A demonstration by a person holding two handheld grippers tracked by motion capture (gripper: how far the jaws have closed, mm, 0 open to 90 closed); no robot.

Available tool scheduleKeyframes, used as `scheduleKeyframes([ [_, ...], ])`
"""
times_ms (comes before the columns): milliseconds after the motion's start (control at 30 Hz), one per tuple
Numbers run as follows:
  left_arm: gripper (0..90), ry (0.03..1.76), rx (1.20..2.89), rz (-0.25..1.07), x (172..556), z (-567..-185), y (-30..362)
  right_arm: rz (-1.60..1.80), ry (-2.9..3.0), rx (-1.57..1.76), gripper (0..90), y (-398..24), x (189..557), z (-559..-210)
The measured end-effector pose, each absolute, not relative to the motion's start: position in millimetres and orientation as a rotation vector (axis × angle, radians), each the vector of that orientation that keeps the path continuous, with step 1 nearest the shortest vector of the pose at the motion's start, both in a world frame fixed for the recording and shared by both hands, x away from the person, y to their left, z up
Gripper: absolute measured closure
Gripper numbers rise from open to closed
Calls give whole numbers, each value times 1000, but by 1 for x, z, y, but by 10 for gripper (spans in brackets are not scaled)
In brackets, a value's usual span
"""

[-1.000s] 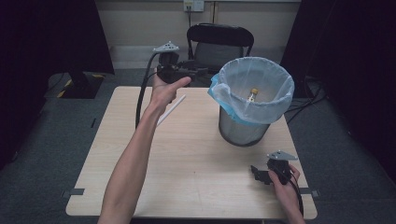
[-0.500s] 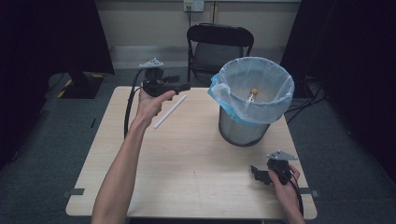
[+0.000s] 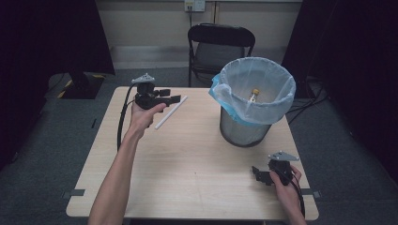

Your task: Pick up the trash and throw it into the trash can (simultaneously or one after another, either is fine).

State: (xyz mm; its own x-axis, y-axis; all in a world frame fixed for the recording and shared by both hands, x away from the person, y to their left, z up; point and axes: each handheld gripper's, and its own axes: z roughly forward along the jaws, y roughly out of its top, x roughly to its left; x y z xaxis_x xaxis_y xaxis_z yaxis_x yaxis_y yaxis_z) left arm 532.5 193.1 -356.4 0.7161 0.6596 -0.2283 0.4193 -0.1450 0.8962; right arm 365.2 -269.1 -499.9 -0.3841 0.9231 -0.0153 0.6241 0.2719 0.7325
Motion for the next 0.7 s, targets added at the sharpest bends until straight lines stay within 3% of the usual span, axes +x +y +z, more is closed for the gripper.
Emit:
scheduleKeyframes([
  [300,374,1000,1882,292,541,-397,220,905,2105,1394,120,-269,365,-500],
  [700,460,1111,2033,318,556,-446,222,905,2105,1394,120,-269,365,-500],
])
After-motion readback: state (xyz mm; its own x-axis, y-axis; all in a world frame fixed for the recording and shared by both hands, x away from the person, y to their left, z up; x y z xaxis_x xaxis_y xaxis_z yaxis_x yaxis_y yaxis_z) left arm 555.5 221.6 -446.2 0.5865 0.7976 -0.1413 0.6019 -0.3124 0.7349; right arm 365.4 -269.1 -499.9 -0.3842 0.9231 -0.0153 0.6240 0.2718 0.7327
